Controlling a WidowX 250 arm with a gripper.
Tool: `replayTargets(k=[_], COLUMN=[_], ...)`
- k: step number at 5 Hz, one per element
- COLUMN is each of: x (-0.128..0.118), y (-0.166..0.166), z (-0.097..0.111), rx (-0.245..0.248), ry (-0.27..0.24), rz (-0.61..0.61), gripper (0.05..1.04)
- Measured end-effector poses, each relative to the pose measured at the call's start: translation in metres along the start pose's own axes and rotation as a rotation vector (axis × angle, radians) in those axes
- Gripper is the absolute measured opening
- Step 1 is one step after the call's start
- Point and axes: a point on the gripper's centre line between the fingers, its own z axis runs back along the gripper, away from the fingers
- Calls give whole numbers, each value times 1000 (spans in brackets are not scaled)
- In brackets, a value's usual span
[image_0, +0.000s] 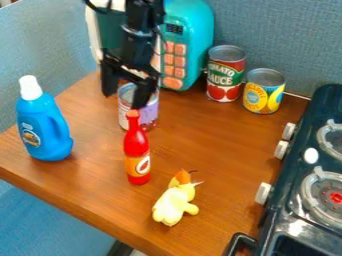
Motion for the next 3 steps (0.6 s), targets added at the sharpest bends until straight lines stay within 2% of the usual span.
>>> replayTargets(k=[1, 3], x=[-12, -14], y=[10, 14], z=[7, 7], rx=[23, -5], ry=[5, -15], rz=[25, 29], gripper=[1001, 1001])
